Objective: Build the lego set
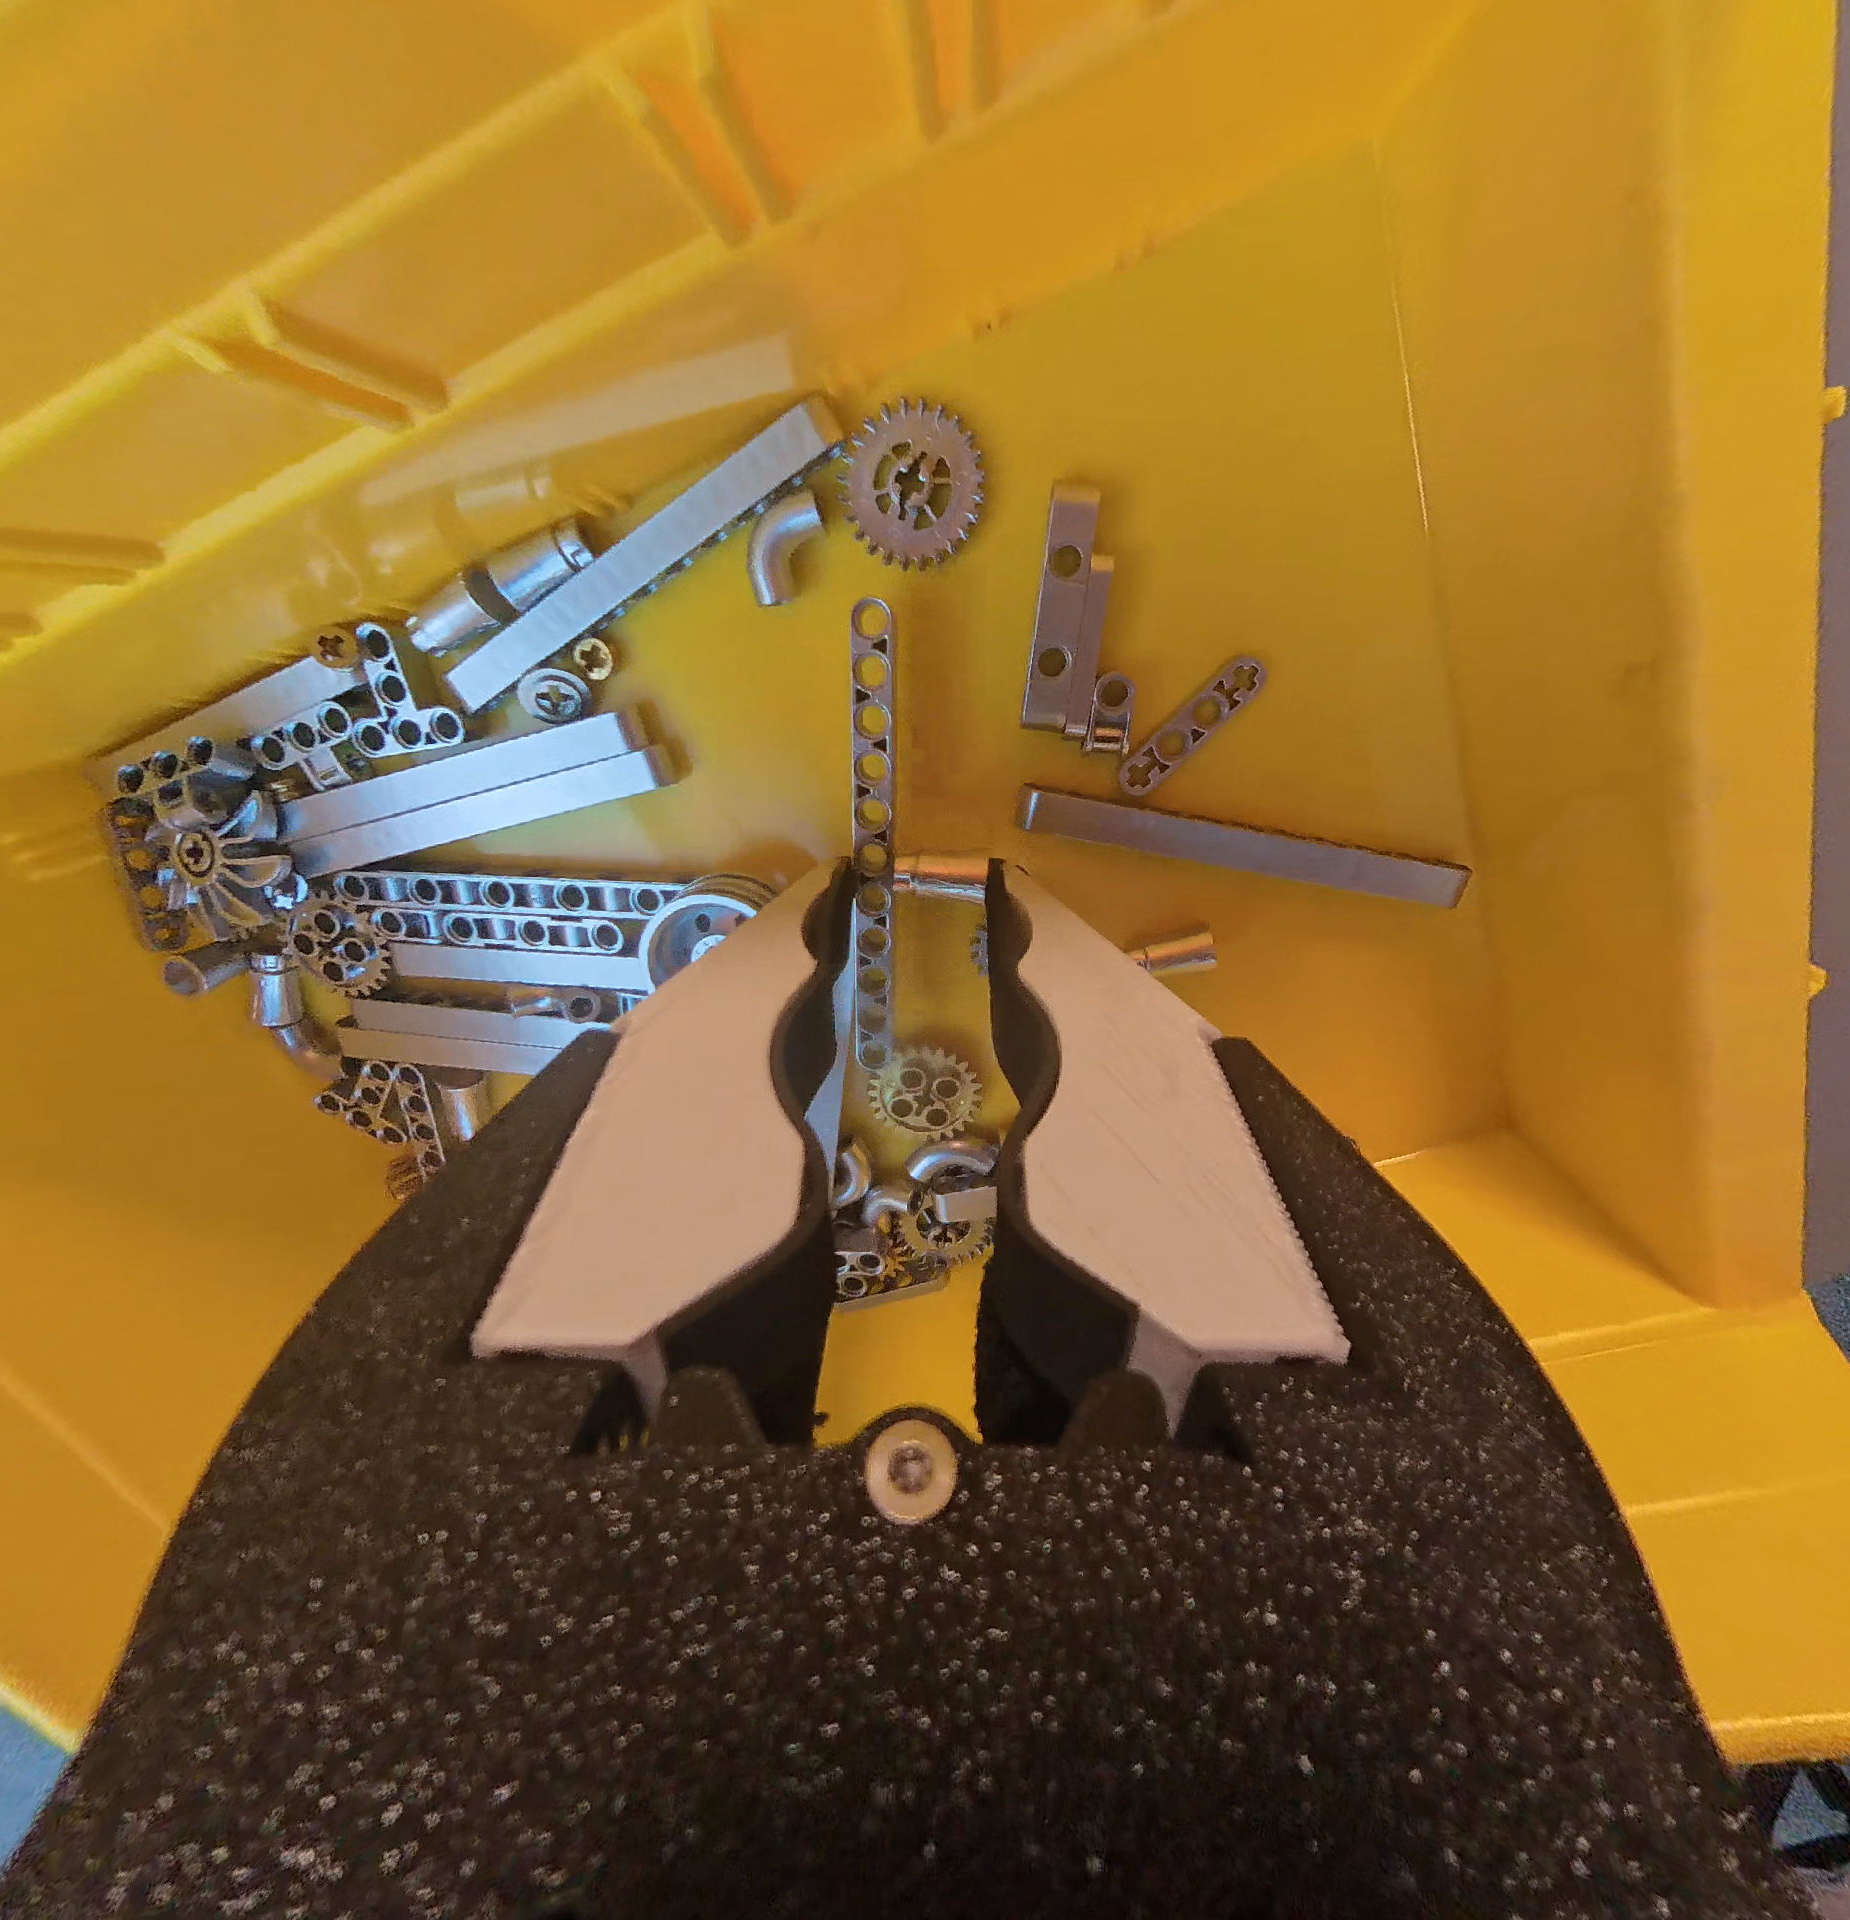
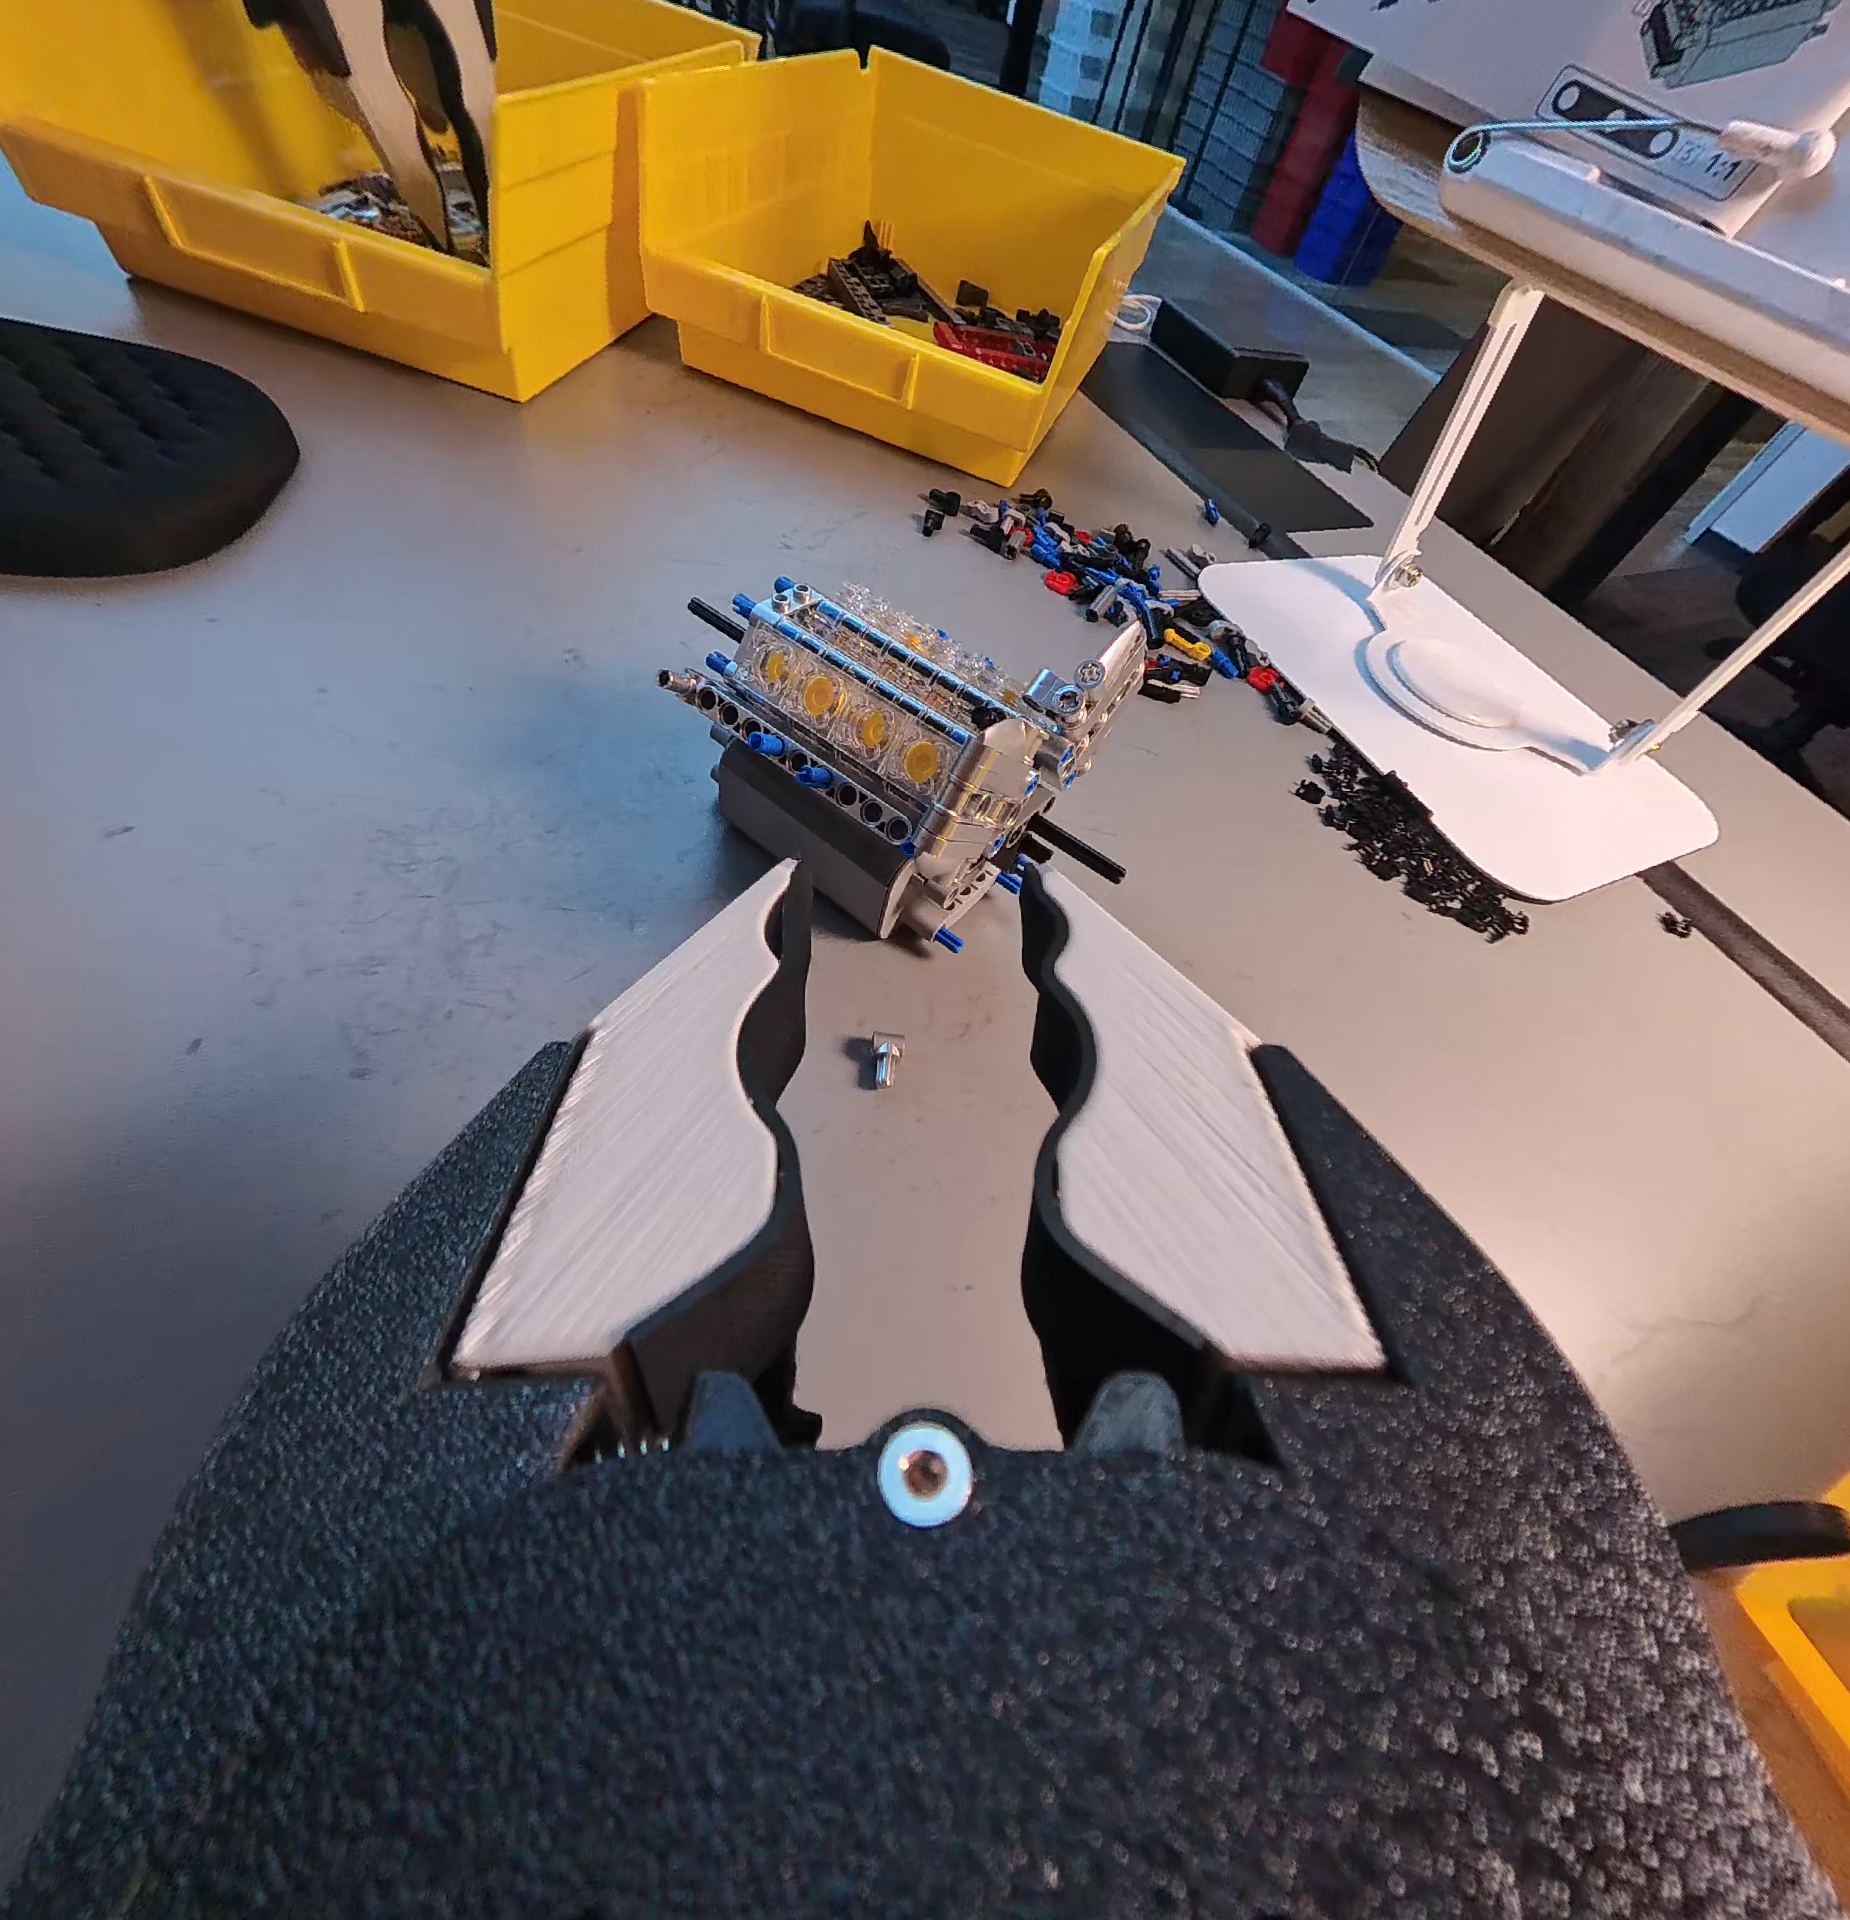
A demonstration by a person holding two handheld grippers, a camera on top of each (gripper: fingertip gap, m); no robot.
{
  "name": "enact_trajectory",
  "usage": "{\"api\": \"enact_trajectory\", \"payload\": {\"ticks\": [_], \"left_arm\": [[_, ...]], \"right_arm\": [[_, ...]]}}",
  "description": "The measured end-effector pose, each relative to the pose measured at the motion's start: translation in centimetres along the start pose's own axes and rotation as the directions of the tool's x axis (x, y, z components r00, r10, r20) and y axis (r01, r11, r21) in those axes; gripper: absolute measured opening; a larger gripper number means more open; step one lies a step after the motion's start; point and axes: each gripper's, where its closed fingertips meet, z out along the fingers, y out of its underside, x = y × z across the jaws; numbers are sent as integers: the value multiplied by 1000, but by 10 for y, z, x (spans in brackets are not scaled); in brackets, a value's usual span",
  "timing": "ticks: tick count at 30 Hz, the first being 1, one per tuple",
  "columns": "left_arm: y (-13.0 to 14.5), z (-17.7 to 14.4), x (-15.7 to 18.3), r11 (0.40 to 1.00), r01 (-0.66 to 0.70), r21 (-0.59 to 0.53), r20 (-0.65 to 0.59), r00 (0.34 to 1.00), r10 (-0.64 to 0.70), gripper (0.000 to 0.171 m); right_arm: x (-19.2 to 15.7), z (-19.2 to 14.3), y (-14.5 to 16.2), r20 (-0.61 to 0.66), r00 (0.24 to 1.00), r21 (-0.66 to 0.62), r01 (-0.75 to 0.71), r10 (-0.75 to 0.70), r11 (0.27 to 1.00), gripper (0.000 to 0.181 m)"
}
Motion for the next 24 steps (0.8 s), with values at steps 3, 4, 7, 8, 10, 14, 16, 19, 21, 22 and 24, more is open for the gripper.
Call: {"api": "enact_trajectory", "payload": {"ticks": [3, 4, 7, 8, 10, 14, 16, 19, 21, 22, 24], "left_arm": [[-7, -7, -2, 999, 10, 44, -1, 1000, -10, 24], [-10, -9, -2, 998, 12, 59, -1, 1000, -12, 24], [-18, -14, -4, 995, 11, 101, 1, 1000, -12, 24], [-21, -15, -4, 993, 11, 117, -2, 1000, -10, 24], [-30, -20, -3, 987, 7, 162, -8, 1000, -6, 24], [-46, -40, -9, 959, 33, 281, -14, 999, -31, 24], [-41, -46, -18, 962, 40, 271, 16, 999, -46, 24], [-25, -47, -28, 977, 58, 207, 57, 996, -71, 24], [-5, -42, -36, 991, 69, 111, 100, 992, -80, 24], [7, -40, -39, 996, 74, 52, 116, 990, -79, 23], [31, -35, -44, 994, 87, -67, 139, 987, -77, 22]], "right_arm": [[0, 0, 0, 2, 1000, -1, 0, 0, 1000, 40], [-1, 1, 0, 3, 1000, -2, 0, 0, 1000, 40], [-1, 1, 0, 5, 1000, -3, 1, -1, 1000, 40], [-1, 1, 1, 5, 1000, -3, 1, -1, 1000, 40], [-1, 1, 0, 5, 1000, -2, 2, -2, 1000, 40], [-1, 1, 0, 5, 1000, -1, 2, -2, 1000, 40], [-2, 1, 0, 6, 1000, -1, 3, -3, 1000, 40], [-2, 1, 0, 9, 1000, -1, 3, -3, 1000, 40], [-2, 1, 0, 11, 1000, -1, 4, -4, 1000, 40], [-3, 2, 0, 12, 1000, -2, 5, -5, 1000, 40], [-3, 2, 0, 15, 1000, -3, 7, -7, 1000, 40]]}}
